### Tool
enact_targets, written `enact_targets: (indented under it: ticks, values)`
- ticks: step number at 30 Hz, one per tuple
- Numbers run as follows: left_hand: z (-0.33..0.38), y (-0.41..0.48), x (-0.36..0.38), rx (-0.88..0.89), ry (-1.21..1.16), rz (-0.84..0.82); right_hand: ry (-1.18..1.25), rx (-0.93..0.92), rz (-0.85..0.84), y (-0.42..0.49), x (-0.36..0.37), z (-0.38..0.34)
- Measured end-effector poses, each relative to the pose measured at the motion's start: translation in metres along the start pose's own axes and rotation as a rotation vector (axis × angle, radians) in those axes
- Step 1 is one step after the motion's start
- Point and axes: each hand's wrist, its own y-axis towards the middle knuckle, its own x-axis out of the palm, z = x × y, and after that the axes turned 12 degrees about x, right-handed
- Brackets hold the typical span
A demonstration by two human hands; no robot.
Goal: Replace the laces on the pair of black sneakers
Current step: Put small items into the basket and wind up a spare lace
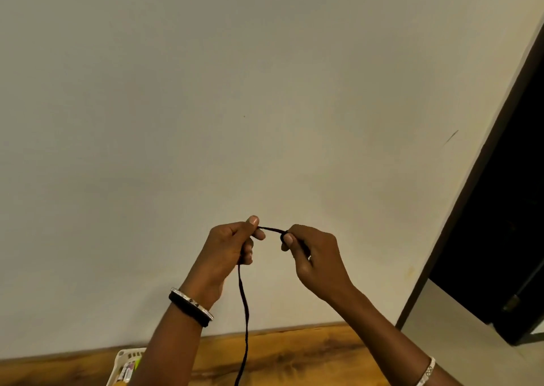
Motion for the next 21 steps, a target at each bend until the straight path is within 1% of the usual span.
enact_targets:
  ticks: [2,5,7,9,12,14,15,18,21]
  values:
    - [-0.010,0.002,-0.005,0.114,0.295,0.004,0.082,0.189,-0.108,0.003,-0.006,-0.007]
    - [-0.029,0.000,-0.005,0.273,0.497,0.050,0.194,0.425,-0.307,0.006,-0.016,-0.016]
    - [-0.035,-0.007,0.002,0.461,0.562,0.126,0.312,0.533,-0.404,0.007,-0.022,-0.022]
    - [-0.035,-0.018,0.014,0.653,0.566,0.198,0.367,0.607,-0.465,0.009,-0.024,-0.028]
    - [-0.034,-0.035,0.032,0.860,0.621,0.288,0.394,0.675,-0.492,0.011,-0.025,-0.035]
    - [-0.041,-0.043,0.041,0.912,0.668,0.339,0.426,0.727,-0.474,0.012,-0.027,-0.040]
    - [-0.044,-0.045,0.044,0.908,0.683,0.346,0.437,0.751,-0.462,0.012,-0.028,-0.043]
    - [-0.053,-0.047,0.050,0.820,0.705,0.343,0.417,0.795,-0.449,0.013,-0.031,-0.048]
    - [-0.057,-0.045,0.053,0.771,0.738,0.353,0.449,0.830,-0.482,0.014,-0.033,-0.050]
